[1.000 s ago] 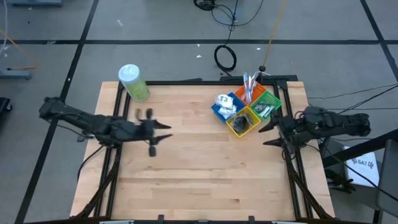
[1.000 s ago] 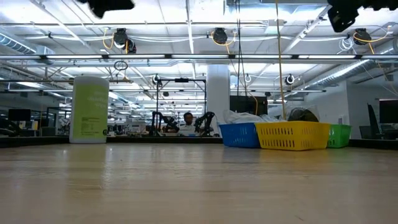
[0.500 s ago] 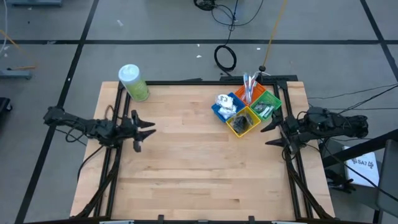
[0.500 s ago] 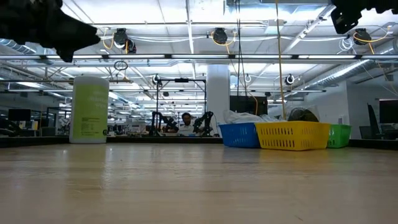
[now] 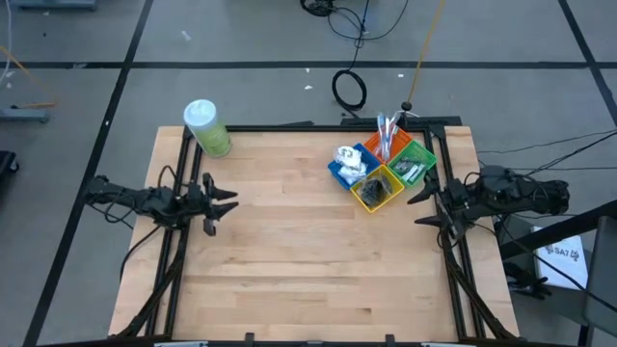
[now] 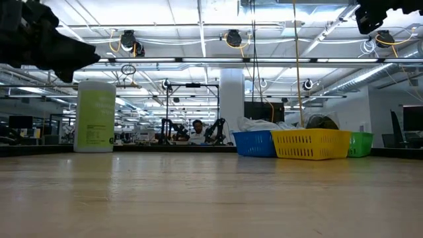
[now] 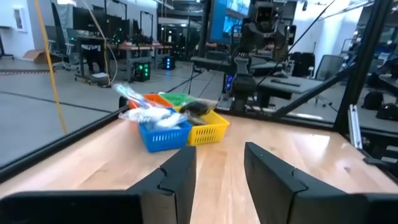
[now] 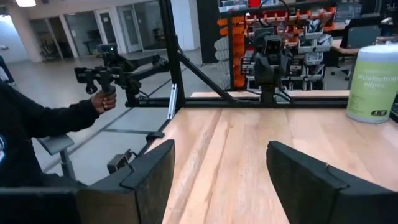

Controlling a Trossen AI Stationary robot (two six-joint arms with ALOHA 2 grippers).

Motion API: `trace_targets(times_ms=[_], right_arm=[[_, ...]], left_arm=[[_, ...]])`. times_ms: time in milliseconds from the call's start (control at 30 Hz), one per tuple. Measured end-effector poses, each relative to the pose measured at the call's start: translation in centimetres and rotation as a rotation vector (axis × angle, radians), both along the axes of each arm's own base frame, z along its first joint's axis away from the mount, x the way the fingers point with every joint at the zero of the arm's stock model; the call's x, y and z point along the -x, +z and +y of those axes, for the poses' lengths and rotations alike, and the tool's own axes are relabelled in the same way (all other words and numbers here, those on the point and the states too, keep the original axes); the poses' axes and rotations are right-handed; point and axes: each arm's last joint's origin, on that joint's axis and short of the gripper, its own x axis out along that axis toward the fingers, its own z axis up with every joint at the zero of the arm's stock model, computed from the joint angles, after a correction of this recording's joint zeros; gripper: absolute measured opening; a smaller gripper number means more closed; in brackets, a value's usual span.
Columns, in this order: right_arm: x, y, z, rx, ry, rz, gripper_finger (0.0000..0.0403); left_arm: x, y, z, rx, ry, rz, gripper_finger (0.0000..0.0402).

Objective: Pick & Place Travel size toiletries
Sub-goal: Return to Home Position

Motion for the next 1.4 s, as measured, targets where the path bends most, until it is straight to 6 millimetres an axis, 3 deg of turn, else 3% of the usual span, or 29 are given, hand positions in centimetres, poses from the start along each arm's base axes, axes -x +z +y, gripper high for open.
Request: trace_targets(times_ms=[300, 533, 733, 900, 1400], right_arm=[[1.4, 0.3, 0.6, 0.039, 0.260, -0.173, 0.0243], [-0.3, -4.0, 0.3, -0.042, 0.114, -0.208, 0.0243], [-1.4, -6.3, 0.4, -0.015, 0.087, -0.288, 0.0242], [-2.2, -8.5, 0.1, -0.027, -0.039, -0.240, 0.0242], [-2.5, -9.6, 0.0, 0.022, -0.088, -0.223, 0.0242]], left_arm=[[-0.1, -0.2, -0.3, -0.073, -0.112, 0.011, 0.0133], [-0.1, -0.3, -0.3, -0.081, -0.116, 0.020, 0.0133], [-0.1, -0.3, -0.3, -0.084, -0.116, 0.023, 0.0133], [-0.1, -0.3, -0.3, -0.086, -0.116, 0.024, 0.0133], [-0.1, -0.1, -0.3, -0.083, -0.114, 0.006, 0.0133]])
